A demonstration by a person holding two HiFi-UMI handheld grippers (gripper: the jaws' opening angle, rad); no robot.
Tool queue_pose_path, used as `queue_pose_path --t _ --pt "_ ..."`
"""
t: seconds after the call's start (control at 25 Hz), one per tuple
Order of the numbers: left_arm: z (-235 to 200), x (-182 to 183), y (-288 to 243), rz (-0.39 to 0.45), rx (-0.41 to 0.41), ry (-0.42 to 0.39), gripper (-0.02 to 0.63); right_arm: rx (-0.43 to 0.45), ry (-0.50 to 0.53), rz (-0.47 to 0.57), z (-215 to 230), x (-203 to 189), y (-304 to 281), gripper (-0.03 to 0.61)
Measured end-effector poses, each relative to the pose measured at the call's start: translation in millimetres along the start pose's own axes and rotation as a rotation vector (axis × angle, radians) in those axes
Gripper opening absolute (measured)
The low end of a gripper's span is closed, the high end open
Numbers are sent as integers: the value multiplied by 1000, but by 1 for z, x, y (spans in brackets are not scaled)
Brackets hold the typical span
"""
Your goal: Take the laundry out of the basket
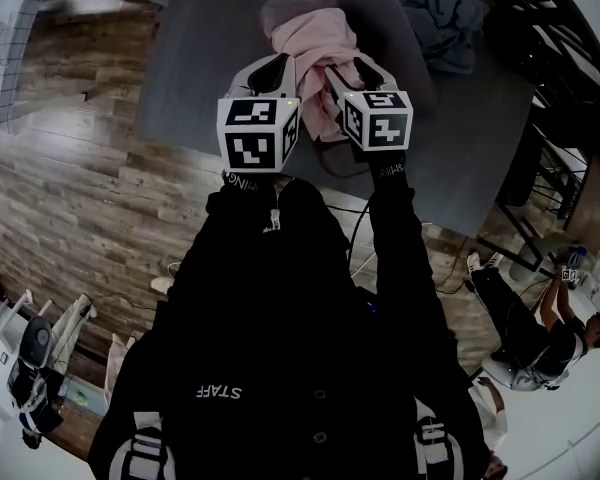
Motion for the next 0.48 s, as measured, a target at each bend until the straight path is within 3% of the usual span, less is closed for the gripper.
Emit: queue_pose_path --t 0.48 --pt "-2 -2 -2 -10 -4 17 0 28 98 -110 11 -16 -60 394"
Point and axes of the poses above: the fingertips, and each gripper's own axes: y backward along the fingers, z to its right, x out of its top, the point moved 7 cm from there along y, backward along the fingers, and after that the axes turned 13 degrees about -x, right-handed, at the moved point
